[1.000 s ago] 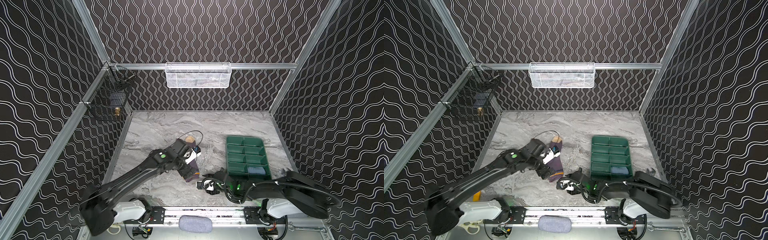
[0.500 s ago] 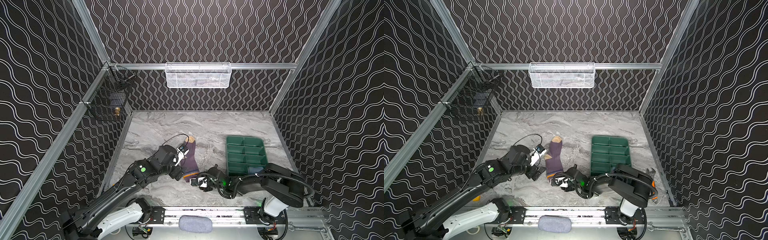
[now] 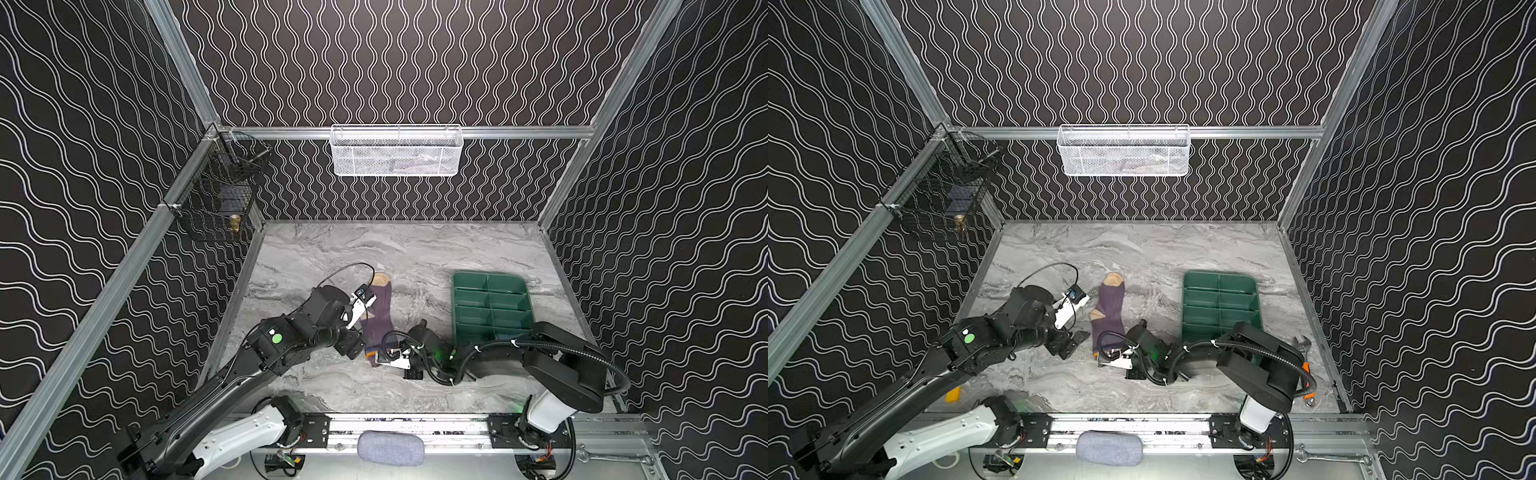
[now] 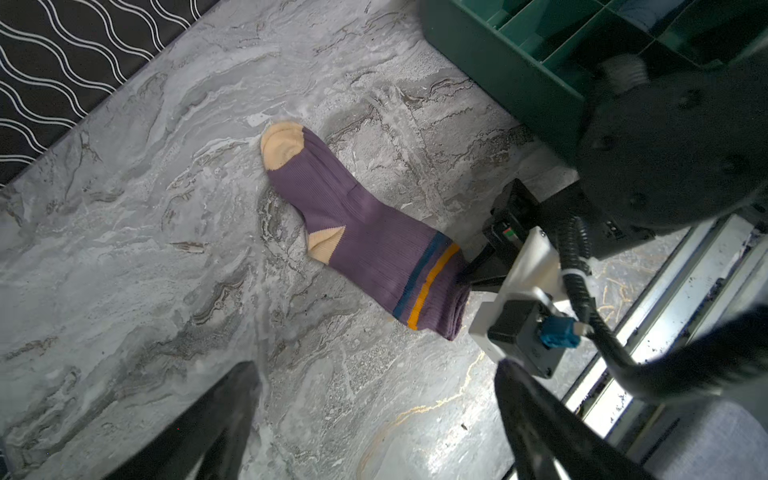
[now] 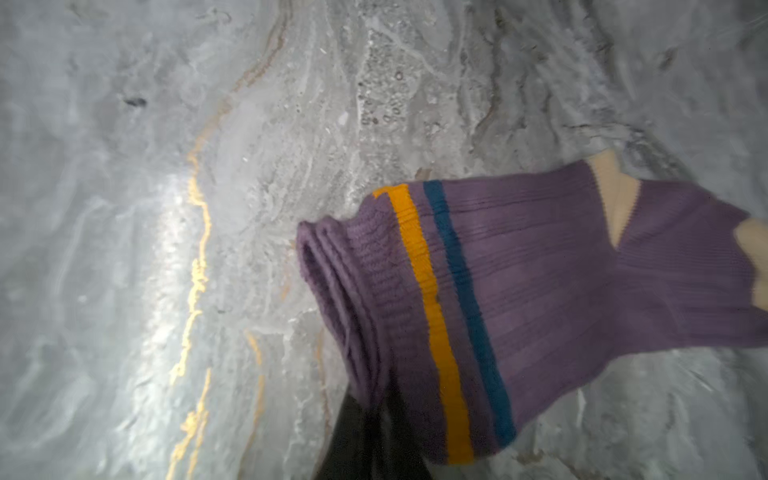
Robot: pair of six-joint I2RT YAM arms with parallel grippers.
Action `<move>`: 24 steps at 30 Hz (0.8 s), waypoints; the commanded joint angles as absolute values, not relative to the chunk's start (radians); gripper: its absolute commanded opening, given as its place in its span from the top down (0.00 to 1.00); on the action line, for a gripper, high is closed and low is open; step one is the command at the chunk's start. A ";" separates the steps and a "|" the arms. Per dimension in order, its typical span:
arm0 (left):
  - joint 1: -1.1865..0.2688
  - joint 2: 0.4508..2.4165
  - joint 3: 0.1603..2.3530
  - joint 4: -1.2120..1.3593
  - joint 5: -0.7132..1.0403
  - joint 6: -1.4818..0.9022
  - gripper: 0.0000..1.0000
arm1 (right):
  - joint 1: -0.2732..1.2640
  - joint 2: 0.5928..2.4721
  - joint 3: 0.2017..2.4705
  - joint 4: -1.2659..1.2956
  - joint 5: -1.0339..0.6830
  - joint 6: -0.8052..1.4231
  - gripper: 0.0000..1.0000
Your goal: Roll the socks
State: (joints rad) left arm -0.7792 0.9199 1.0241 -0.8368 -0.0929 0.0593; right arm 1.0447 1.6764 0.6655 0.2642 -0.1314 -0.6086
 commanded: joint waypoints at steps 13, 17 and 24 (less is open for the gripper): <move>-0.779 0.819 1.111 -0.942 -0.041 0.171 0.09 | 0.978 2.023 1.052 -0.312 -0.329 -0.201 1.00; -0.779 0.839 1.079 -0.912 0.049 0.205 0.10 | 0.932 2.021 1.032 -0.269 -0.377 -0.168 1.00; -0.839 0.964 1.085 -0.927 0.000 0.379 0.13 | 0.850 2.029 1.040 -0.285 -0.425 -0.159 1.00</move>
State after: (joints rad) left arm -0.8066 0.9340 1.0805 -0.9199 0.0307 0.2573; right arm 0.8700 1.9968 1.0542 -0.0246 -0.5968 -0.1719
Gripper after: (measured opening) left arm 0.875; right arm 0.069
